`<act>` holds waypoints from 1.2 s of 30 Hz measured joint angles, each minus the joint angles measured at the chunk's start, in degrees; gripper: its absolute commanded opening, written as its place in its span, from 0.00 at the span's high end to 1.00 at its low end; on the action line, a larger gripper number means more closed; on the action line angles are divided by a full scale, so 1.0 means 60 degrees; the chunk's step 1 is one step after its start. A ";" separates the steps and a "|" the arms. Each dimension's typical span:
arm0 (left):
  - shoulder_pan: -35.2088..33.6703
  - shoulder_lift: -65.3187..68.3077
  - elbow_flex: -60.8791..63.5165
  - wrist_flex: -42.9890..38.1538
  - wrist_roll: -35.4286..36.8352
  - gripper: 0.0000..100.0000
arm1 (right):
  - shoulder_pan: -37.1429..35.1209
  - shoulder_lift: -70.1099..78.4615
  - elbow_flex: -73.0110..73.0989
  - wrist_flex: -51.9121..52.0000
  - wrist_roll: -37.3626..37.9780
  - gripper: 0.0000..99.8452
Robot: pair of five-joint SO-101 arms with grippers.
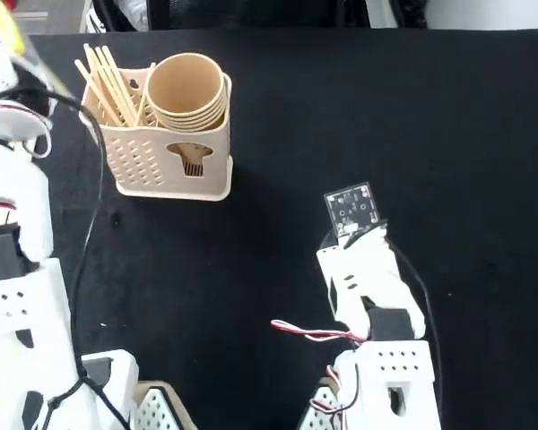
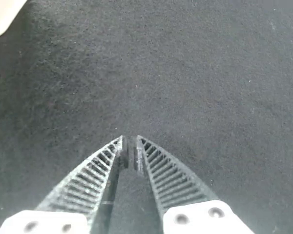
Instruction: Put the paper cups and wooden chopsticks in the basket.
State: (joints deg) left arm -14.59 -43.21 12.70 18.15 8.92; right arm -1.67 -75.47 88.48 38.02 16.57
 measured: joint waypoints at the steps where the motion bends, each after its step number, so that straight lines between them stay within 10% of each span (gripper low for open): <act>1: 0.0190 0.0147 -0.0278 0.0000 0.0015 0.97 | 0.0000 0.0000 0.0000 0.0000 0.0000 0.96; 36: 0.0689 0.3853 0.1758 -0.2212 0.0835 0.93 | 0.0000 0.0000 0.0000 0.0000 0.0000 0.96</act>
State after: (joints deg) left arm -10.46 -20.09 23.25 4.88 13.93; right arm -1.67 -75.47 88.48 38.02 16.57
